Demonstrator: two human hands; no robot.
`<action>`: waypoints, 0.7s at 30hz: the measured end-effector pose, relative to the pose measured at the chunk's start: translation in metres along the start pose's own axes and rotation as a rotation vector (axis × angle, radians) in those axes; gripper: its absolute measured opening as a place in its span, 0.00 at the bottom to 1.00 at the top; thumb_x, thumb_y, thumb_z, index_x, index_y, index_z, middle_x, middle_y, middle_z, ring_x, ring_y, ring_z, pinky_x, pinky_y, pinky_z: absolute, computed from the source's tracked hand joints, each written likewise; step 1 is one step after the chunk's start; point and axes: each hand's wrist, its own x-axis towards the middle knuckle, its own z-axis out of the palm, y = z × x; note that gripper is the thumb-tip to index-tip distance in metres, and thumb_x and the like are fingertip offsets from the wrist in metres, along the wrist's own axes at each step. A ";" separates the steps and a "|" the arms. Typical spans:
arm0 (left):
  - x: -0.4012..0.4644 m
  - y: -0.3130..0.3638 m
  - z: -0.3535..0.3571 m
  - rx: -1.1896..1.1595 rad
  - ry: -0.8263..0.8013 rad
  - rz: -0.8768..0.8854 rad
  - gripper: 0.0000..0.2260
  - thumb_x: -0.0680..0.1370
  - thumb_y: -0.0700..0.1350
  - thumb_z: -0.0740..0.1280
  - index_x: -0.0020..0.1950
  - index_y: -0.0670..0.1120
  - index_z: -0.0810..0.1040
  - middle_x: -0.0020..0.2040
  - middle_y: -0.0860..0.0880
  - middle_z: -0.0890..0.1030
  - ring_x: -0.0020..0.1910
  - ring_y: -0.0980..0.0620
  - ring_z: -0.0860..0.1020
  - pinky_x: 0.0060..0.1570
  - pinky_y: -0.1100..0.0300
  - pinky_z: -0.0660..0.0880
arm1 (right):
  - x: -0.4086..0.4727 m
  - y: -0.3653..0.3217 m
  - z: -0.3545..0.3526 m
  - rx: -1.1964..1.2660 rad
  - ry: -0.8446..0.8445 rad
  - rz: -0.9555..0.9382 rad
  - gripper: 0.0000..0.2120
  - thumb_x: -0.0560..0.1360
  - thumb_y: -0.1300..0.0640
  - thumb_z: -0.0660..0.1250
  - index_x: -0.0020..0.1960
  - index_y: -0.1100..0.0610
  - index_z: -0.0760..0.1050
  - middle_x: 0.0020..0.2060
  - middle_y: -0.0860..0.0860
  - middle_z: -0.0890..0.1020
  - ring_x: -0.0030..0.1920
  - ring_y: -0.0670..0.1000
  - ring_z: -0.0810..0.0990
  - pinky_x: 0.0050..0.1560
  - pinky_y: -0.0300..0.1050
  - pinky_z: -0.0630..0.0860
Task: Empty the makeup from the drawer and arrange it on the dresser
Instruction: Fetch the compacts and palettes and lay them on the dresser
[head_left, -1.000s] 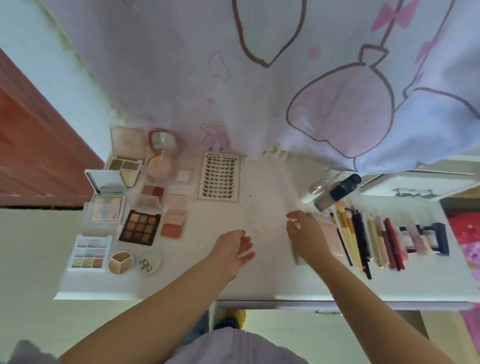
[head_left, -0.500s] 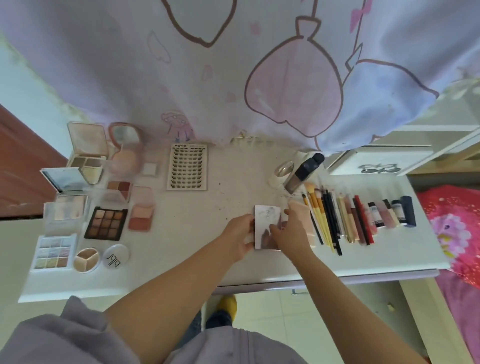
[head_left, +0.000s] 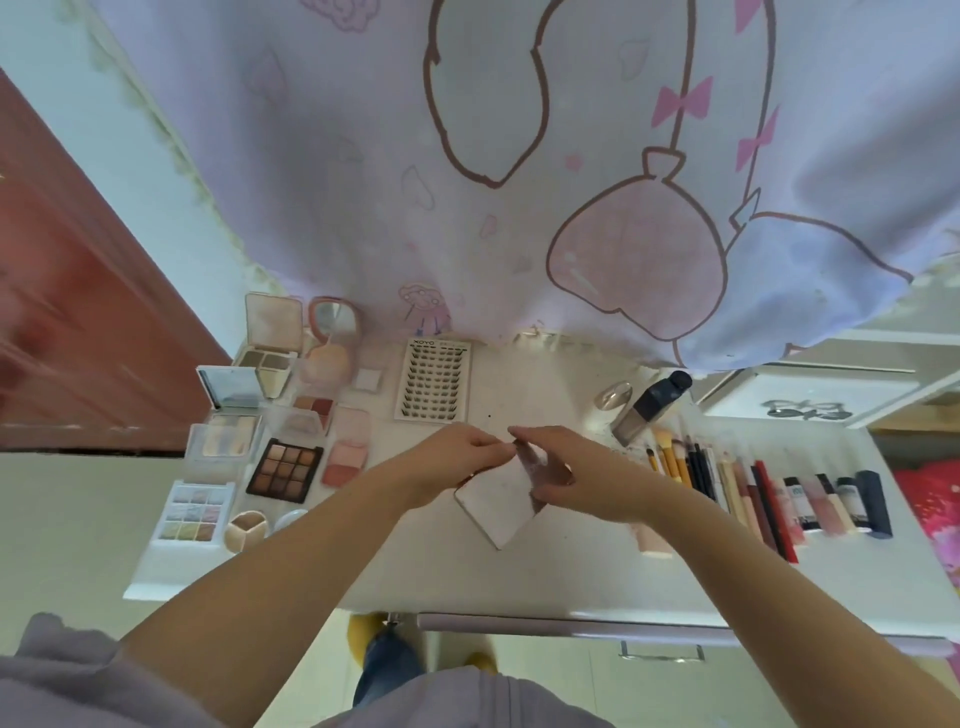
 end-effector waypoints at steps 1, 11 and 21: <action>-0.001 0.002 -0.003 0.007 0.014 0.009 0.13 0.77 0.51 0.66 0.36 0.44 0.79 0.32 0.47 0.76 0.31 0.51 0.74 0.30 0.65 0.67 | 0.002 -0.004 -0.005 0.068 -0.024 0.027 0.29 0.75 0.53 0.67 0.73 0.44 0.60 0.62 0.47 0.71 0.45 0.42 0.76 0.46 0.33 0.74; -0.016 -0.006 -0.002 -0.970 0.111 -0.040 0.09 0.80 0.38 0.58 0.58 0.39 0.74 0.52 0.39 0.79 0.45 0.43 0.81 0.39 0.51 0.81 | 0.004 -0.012 0.001 0.666 0.275 0.411 0.14 0.78 0.52 0.64 0.62 0.53 0.70 0.52 0.52 0.78 0.36 0.49 0.81 0.37 0.39 0.80; -0.028 0.004 -0.005 -0.825 0.071 0.032 0.08 0.80 0.39 0.61 0.54 0.40 0.78 0.46 0.41 0.83 0.45 0.44 0.82 0.42 0.52 0.80 | 0.005 -0.026 0.003 -0.091 0.193 -0.062 0.19 0.70 0.40 0.68 0.55 0.40 0.62 0.53 0.40 0.69 0.48 0.42 0.71 0.46 0.34 0.71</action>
